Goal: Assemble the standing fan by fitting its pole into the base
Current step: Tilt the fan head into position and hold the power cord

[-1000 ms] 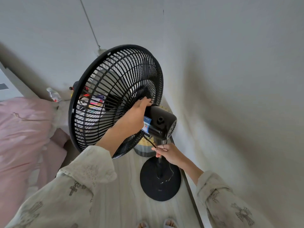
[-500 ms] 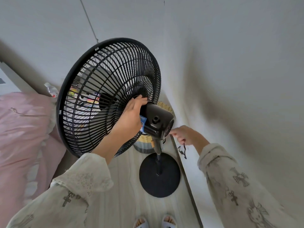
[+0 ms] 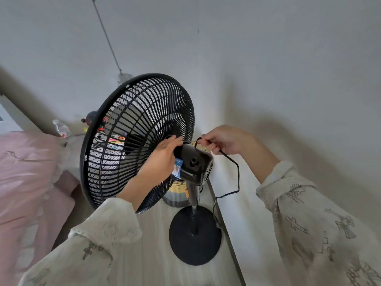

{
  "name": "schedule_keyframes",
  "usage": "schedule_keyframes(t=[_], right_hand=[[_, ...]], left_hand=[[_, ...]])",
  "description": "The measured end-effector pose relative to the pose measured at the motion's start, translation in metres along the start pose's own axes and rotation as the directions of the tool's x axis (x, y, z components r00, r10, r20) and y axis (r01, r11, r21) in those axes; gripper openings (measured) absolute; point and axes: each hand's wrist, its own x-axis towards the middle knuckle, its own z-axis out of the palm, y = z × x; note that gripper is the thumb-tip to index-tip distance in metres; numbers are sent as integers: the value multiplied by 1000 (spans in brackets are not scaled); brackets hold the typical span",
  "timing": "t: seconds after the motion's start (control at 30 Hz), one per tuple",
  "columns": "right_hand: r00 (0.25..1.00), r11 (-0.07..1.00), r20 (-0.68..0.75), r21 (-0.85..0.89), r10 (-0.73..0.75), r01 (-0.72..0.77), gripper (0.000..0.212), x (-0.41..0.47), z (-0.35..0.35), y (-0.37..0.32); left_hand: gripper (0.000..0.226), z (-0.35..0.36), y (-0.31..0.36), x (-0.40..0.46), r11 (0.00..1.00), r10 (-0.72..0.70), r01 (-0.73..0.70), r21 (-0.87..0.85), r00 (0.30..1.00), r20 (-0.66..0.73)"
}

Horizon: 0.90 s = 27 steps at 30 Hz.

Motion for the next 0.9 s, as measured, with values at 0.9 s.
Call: schedule_keyframes(t=[0.9], right_hand=[[725,754,-263,-409,-637,515,45,-22,104,140]], left_hand=[[42,-15,12,3,996,-82,74,50,980,179]])
